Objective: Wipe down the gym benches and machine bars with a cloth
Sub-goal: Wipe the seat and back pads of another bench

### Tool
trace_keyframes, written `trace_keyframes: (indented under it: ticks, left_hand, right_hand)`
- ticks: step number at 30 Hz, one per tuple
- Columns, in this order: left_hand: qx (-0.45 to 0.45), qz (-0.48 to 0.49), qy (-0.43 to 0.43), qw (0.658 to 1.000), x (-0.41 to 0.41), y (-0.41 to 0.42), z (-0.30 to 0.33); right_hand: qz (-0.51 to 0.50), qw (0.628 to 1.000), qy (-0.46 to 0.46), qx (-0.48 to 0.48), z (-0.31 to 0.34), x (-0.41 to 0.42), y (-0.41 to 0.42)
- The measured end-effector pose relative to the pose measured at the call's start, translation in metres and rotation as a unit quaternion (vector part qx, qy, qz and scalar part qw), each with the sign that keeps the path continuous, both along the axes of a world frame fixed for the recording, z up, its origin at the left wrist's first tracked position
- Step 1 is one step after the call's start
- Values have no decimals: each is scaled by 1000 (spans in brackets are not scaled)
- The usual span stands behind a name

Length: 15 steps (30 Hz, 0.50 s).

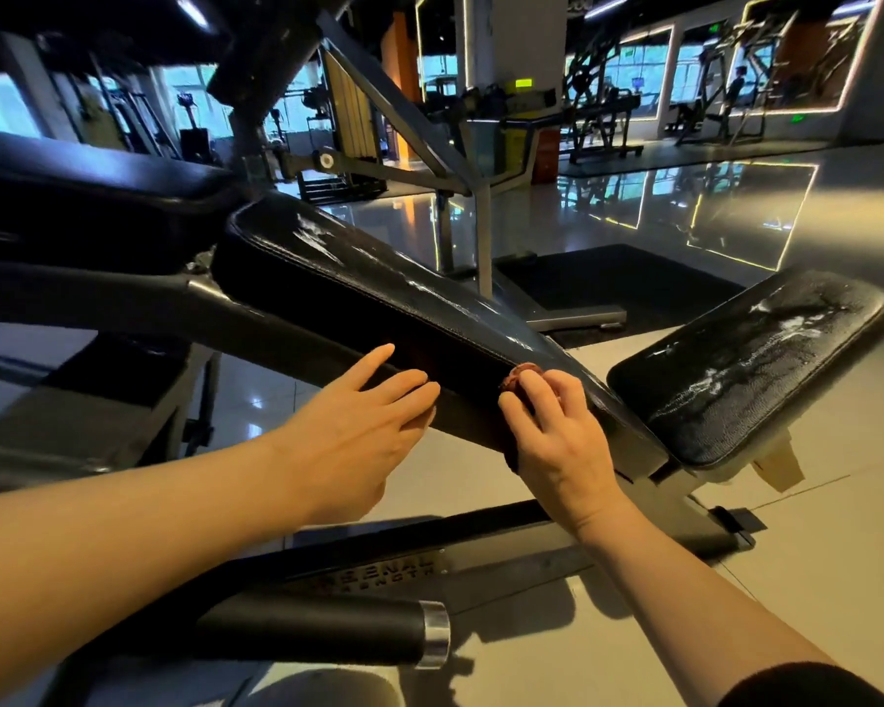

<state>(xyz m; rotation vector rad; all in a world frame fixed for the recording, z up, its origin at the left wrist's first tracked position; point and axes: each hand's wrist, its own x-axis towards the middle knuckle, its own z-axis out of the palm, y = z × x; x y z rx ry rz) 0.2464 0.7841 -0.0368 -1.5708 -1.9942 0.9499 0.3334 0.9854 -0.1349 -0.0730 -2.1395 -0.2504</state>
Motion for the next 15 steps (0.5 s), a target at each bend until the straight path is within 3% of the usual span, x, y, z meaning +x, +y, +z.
trace_keyframes:
  ticks: [8, 11, 15]
  left_hand:
    - [86, 112, -4, 990, -1, -118, 50]
    - [175, 139, -1, 975, -4, -161, 71]
    - [267, 107, 44, 957, -15, -207, 88]
  right_hand:
    - [168, 984, 60, 16, 72, -30, -74]
    - [205, 974, 69, 70, 104, -60, -120]
    - [235, 959, 54, 148, 137, -89, -165]
